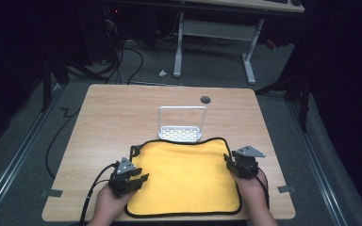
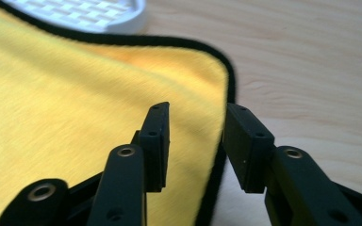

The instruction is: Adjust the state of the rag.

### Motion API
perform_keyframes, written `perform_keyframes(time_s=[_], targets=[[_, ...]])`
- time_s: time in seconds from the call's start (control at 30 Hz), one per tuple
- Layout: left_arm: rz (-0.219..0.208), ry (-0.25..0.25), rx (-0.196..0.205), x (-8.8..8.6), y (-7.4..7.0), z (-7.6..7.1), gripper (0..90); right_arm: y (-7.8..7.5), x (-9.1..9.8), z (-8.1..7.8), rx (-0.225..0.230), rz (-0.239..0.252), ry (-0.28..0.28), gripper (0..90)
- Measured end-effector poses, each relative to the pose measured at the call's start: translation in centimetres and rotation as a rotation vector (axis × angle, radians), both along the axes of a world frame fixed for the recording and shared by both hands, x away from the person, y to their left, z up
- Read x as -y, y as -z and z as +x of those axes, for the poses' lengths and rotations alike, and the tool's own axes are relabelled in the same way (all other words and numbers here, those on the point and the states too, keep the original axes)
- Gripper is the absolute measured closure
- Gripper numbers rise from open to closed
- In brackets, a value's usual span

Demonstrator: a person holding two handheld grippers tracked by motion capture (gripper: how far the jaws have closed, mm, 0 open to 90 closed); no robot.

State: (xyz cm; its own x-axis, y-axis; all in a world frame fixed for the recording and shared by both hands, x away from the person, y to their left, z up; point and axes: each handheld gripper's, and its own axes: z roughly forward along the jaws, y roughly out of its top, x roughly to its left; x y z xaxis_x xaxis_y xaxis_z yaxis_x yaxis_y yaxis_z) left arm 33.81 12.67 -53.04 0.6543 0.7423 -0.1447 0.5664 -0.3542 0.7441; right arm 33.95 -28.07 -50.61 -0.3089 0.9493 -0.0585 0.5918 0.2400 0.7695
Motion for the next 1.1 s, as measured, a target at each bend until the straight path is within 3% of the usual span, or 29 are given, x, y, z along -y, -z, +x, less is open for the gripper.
perform_keyframes(time_s=[0.2, 0.33, 0.37, 0.4, 0.53, 0.57, 0.63, 0.67, 0.7, 0.77, 0.8, 0.87, 0.93, 1.1], targets=[[-0.002, 0.007, -0.018, -0.3, -0.1, -0.3, 64.8, 2.1, -0.5, -1.2, -0.062, -0.007, -0.03, 67.4], [0.007, 0.056, -0.07, 0.1, -0.5, -2.4, 65.5, 1.9, 0.0, -3.0, -0.088, 0.003, -0.027, 67.1], [0.007, 0.056, -0.07, 0.1, -0.5, -2.4, 65.5, 1.8, 0.2, -3.7, -0.095, 0.001, -0.031, 66.8], [0.035, 0.089, -0.079, 0.5, -0.8, -3.3, 65.5, 1.8, 0.3, -4.4, -0.1, -0.004, -0.035, 66.6], [0.028, 0.11, -0.075, 0.6, -0.9, -3.7, 65.0, 1.6, 0.8, -6.3, -0.093, -0.005, -0.05, 63.1], [-0.012, 0.089, -0.028, 0.6, -1.0, -2.8, 65.0, 1.5, 0.8, -6.4, -0.083, -0.004, -0.052, 63.2], [-0.004, 0.06, -0.018, 0.8, -0.9, -1.0, 65.1, 1.5, 0.8, -6.1, -0.079, -0.006, -0.054, 63.2], [-0.004, 0.06, -0.018, 0.8, -0.9, -1.0, 65.6, 1.6, 0.8, -5.9, -0.082, -0.008, -0.053, 63.2], [-0.002, 0.016, 0.011, 0.6, -1.1, 0.8, 66.4, 1.8, 0.8, -5.8, -0.09, -0.007, -0.048, 63.3], [0.015, -0.053, 0.058, 0.0, -1.5, 2.3, 67.0, 1.9, 0.9, -5.6, -0.085, 0.005, -0.046, 63.3], [0.015, -0.053, 0.058, 0.0, -1.5, 2.3, 66.9, 1.9, 0.9, -5.6, -0.086, 0.005, -0.047, 63.3], [-0.021, -0.123, 0.067, -1.3, -1.9, 3.6, 67.3, 2.0, 1.0, -5.6, -0.082, 0.008, -0.046, 63.3], [-0.034, -0.152, 0.044, -2.4, -1.8, 4.3, 67.4, 2.0, 1.0, -5.6, -0.08, 0.01, -0.046, 63.4], [0.002, -0.13, 0.016, -3.0, -0.7, 3.4, 66.6, 2.0, 1.0, -5.4, -0.073, 0.002, -0.036, 64.3]])
